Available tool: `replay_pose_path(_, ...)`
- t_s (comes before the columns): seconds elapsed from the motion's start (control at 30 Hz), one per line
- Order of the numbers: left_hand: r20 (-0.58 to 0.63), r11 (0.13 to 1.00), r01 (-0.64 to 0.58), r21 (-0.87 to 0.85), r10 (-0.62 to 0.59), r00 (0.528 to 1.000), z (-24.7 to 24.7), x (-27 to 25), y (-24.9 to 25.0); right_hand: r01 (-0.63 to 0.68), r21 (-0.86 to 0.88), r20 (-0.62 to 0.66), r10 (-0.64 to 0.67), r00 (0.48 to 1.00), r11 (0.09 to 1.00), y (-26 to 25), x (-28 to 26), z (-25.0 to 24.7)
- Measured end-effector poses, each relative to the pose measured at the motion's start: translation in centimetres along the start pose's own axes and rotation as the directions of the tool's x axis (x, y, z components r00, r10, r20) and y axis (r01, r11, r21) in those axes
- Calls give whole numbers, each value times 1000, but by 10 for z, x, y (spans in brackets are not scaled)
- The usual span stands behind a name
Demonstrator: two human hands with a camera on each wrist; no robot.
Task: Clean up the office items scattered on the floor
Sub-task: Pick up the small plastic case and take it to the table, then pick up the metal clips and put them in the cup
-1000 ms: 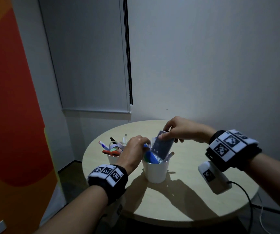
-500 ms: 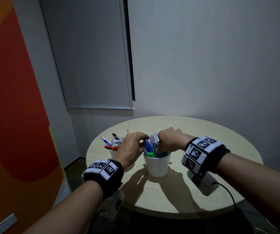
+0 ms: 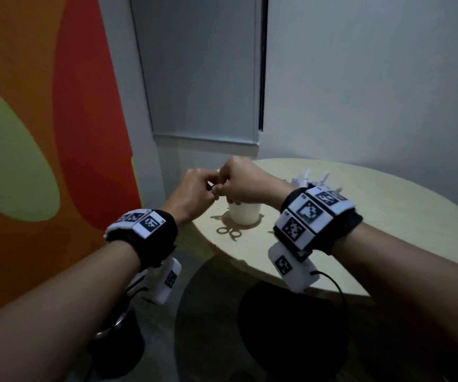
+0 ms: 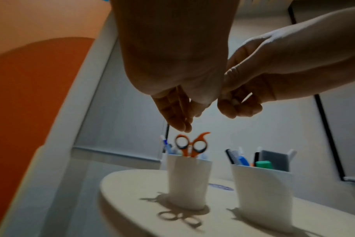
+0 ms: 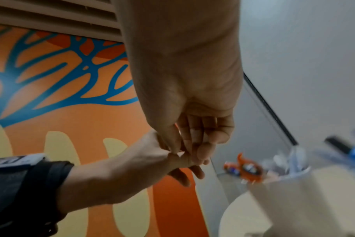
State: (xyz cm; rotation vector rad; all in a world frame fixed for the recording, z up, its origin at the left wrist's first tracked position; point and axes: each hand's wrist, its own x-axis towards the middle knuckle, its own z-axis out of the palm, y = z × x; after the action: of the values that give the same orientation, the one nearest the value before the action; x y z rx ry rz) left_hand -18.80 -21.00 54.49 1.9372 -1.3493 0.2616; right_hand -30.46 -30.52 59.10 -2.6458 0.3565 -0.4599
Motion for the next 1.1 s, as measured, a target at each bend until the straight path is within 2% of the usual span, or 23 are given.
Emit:
replay_pose_path(0.13, 34, 989, 143, 48, -144, 989, -30, -55, -64, -50, 186, 35, 44, 998, 981, -32, 25, 98)
replay_pose_path(0.23, 91, 957, 271, 107, -281, 955, -33, -104, -128, -129, 300, 212, 66, 975, 945, -41, 38, 182)
replay_pose_path(0.33, 170, 907, 392, 154, -415, 894, -19, -157, -195, -192, 318, 433, 38, 901, 928, -35, 39, 269)
replay_pose_path(0.43, 253, 856, 487, 175, -517, 818, 11, -217, -260, -219, 224, 610, 39, 792, 949, -10, 39, 366)
replay_pose_path(0.53, 356, 799, 585, 140, -592, 723, 62, -282, -325, -287, 130, 733, 103, 673, 949, 27, 31, 466)
replay_pose_path(0.63, 421, 702, 701, 123, -677, 604, 124, -348, -377, -359, 48, 801, 179, 571, 932, 68, 12, 555)
replay_pose_path(0.67, 448, 658, 743, 125, -705, 549, 150, -376, -396, -378, 14, 823, 204, 531, 926, 84, 1, 591)
replay_pose_path(0.8, 597, 531, 831, 166, -725, 344, 230, -460, -448, -374, -106, 859, 275, 433, 921, 145, -37, 681)
replay_pose_path(0.87, 642, 495, 849, 183, -714, 279, 262, -498, -469, -363, -156, 868, 302, 394, 919, 175, -53, 716)
replay_pose_path(0.9, 640, 497, 846, 194, -718, 275, 274, -512, -478, -355, -176, 868, 314, 384, 918, 187, -60, 729)
replay_pose_path(0.93, 626, 509, 837, 200, -724, 290, 285, -526, -487, -354, -191, 860, 330, 389, 916, 200, -65, 744)
replay_pose_path(0.97, 618, 524, 826, 207, -724, 305, 295, -537, -498, -350, -193, 846, 337, 414, 917, 211, -68, 757)
replay_pose_path(1.03, 614, 505, 836, 214, -735, 287, 313, -552, -518, -358, -180, 803, 347, 485, 916, 230, -71, 782)
replay_pose_path(1.07, 593, 503, 835, 220, -749, 295, 322, -557, -529, -368, -158, 776, 346, 528, 916, 236, -69, 793)
replay_pose_path(1.1, 556, 515, 829, 219, -764, 327, 331, -557, -539, -374, -120, 749, 331, 574, 920, 239, -68, 805)
